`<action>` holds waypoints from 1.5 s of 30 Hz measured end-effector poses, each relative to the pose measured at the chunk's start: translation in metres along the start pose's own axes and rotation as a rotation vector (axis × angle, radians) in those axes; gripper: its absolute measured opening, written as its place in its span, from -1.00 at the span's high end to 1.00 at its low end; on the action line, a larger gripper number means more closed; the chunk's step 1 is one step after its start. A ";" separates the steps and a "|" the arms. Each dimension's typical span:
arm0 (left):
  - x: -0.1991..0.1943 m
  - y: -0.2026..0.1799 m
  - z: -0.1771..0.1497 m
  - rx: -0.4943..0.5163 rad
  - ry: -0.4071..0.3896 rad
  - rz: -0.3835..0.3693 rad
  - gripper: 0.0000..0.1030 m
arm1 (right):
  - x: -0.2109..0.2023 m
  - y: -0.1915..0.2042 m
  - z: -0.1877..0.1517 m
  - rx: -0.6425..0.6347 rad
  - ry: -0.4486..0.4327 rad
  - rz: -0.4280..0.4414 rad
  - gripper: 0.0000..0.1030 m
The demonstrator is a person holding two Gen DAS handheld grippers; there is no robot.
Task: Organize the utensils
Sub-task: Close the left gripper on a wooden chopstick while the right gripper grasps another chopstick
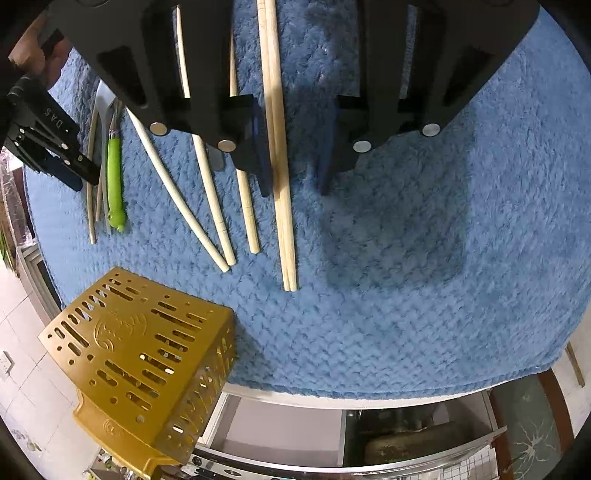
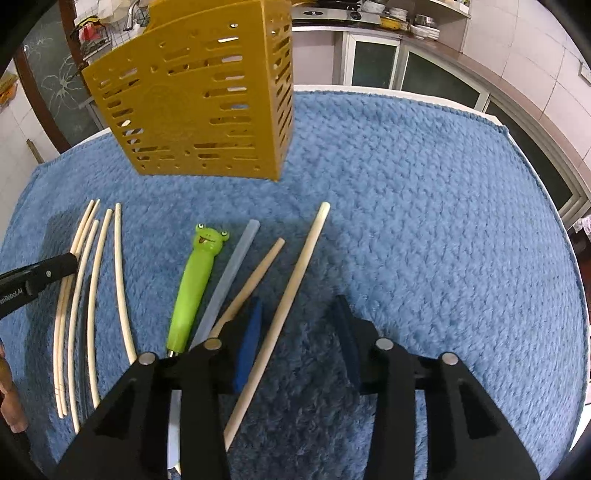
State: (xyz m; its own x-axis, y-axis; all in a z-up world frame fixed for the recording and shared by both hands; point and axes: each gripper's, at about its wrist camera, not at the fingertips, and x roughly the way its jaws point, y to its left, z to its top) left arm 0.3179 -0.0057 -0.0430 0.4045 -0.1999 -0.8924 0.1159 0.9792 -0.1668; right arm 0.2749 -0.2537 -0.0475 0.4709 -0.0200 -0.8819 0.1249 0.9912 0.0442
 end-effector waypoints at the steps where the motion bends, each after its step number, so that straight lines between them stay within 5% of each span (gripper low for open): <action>1: 0.000 -0.002 0.000 0.001 -0.001 0.009 0.63 | 0.000 0.000 0.001 -0.001 0.003 -0.003 0.19; 3: -0.005 -0.007 -0.002 0.017 -0.010 0.015 0.91 | 0.000 0.000 0.002 -0.001 0.012 -0.008 0.19; 21: 0.023 -0.024 0.020 0.035 0.023 0.009 0.90 | 0.010 -0.006 0.022 0.032 0.092 0.003 0.26; 23: 0.024 -0.025 0.019 0.030 0.018 0.012 0.90 | 0.010 -0.007 0.024 0.034 0.099 -0.002 0.33; 25: 0.024 -0.021 0.019 0.016 0.015 -0.010 0.91 | 0.008 -0.009 0.025 0.044 0.103 0.016 0.67; 27: 0.018 -0.015 0.014 -0.002 0.014 -0.035 0.91 | 0.008 -0.012 0.026 0.053 0.105 0.036 0.78; 45: 0.012 0.017 0.010 -0.074 0.048 -0.106 0.91 | 0.009 -0.006 0.037 0.008 0.164 0.021 0.78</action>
State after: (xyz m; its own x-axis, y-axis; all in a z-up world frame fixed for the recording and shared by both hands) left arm 0.3335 0.0082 -0.0521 0.3492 -0.3023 -0.8870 0.0875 0.9529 -0.2903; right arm 0.3108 -0.2646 -0.0388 0.3247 0.0227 -0.9456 0.1239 0.9901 0.0663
